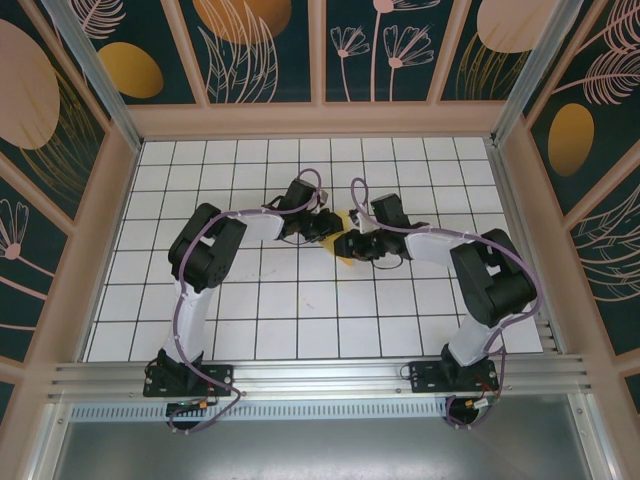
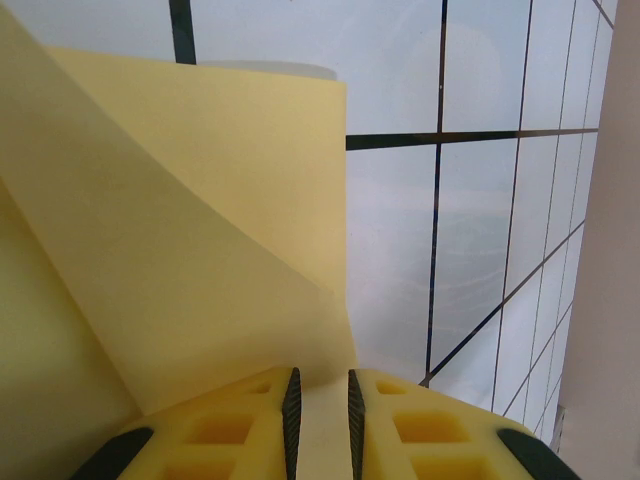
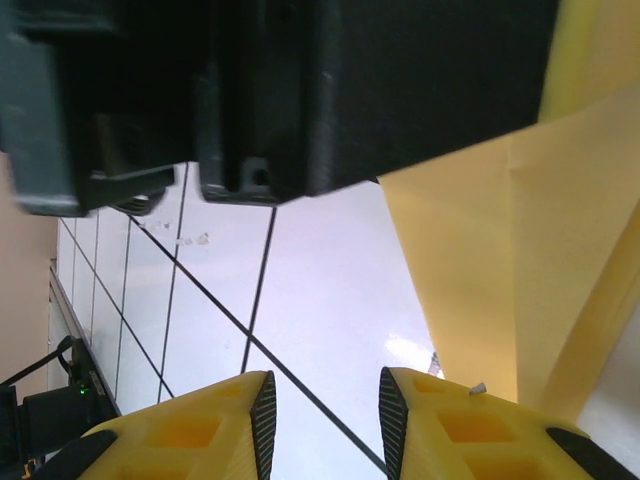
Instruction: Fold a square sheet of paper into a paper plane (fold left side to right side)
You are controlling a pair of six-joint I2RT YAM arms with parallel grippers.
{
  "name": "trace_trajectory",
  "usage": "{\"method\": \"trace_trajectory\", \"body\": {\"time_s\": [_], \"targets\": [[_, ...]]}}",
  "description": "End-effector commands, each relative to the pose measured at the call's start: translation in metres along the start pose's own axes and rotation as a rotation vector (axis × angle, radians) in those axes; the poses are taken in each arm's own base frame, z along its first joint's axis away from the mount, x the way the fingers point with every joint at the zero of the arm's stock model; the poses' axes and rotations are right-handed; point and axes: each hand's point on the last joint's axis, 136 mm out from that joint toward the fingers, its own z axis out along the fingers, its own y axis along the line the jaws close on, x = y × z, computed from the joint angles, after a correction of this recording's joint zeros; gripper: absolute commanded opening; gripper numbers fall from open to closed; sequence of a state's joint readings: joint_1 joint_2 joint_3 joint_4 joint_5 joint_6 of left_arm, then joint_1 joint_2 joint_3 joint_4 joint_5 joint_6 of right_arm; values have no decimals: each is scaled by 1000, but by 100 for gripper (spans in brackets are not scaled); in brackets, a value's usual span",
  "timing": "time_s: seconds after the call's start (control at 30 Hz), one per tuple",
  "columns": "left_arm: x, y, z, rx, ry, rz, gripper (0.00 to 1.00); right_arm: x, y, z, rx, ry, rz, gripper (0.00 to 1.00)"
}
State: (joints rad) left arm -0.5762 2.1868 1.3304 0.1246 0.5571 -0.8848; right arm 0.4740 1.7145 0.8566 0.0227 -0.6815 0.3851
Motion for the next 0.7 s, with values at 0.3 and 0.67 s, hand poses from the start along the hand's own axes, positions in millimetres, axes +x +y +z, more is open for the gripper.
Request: {"method": "trace_trajectory", "body": {"time_s": [0.3, 0.67], "targets": [[38, 46, 11, -126, 101, -77, 24, -2, -8, 4, -1, -5, 20, 36], [38, 45, 11, -125, 102, -74, 24, 20, -28, 10, 38, 56, 65, 36]]}}
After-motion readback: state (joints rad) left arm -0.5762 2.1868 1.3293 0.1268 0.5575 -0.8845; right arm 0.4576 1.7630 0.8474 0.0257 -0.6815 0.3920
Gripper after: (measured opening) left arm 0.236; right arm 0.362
